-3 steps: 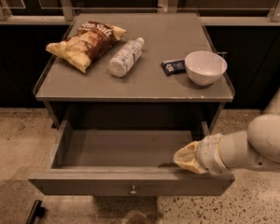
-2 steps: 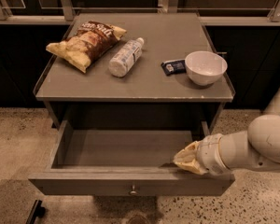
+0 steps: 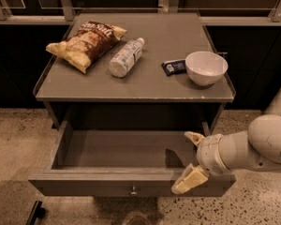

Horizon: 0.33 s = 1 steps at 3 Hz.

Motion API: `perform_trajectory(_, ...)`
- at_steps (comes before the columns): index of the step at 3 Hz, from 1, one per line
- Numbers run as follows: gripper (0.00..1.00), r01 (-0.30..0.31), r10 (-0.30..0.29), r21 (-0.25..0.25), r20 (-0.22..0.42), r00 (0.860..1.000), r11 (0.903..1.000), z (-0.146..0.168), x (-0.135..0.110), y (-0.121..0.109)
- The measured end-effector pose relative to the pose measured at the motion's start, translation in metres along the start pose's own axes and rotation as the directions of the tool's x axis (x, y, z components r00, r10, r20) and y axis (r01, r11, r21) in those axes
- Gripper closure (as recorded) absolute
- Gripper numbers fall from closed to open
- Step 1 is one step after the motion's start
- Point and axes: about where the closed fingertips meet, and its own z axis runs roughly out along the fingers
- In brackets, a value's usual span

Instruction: Open top drawer

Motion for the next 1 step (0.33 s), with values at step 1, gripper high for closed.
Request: perform_trajectory(1,0.0,0.0,0.0,0.0,0.0,1.0,1.0,0.0,0.0,0.0)
